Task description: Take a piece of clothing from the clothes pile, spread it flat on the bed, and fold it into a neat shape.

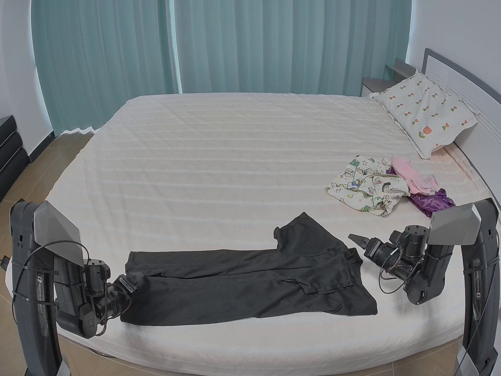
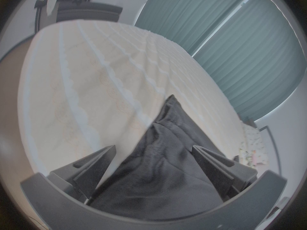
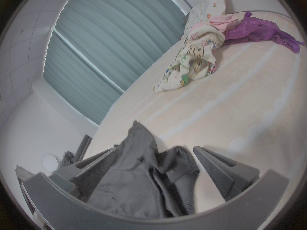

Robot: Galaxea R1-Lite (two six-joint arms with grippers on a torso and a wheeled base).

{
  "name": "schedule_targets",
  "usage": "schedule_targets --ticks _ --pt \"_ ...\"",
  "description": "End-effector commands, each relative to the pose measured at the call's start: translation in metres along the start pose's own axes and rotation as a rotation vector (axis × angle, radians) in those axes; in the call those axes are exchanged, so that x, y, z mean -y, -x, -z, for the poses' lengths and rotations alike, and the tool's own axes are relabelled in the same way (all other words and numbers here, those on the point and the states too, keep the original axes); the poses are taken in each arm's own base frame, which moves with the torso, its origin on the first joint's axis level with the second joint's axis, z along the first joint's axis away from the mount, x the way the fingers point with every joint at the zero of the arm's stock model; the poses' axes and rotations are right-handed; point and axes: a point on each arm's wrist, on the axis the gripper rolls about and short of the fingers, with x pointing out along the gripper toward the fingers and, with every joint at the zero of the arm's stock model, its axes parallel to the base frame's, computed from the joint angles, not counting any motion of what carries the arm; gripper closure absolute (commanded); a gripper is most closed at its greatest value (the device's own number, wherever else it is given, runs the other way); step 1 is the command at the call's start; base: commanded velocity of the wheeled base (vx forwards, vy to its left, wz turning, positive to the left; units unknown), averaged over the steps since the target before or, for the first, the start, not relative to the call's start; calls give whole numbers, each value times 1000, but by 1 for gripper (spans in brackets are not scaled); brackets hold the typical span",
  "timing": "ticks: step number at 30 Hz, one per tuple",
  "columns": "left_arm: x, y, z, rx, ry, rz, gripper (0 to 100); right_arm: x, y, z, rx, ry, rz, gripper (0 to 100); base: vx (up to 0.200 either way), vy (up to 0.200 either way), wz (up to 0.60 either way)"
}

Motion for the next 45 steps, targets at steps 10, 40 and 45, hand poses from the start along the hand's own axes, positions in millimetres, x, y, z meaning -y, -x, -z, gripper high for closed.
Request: schedule_targets --ticks 10,40,45 --pt "3 16 -30 9 127 127 0 -37 -31 -23 -34 2 -39 0 0 0 0" --pt "5 15 -28 6 112 129 0 -32 -59 -8 -259 107 -8 100 0 0 0" --pt "5 15 -28 6 111 129 0 -28 -51 -16 -244 101 16 100 0 0 0"
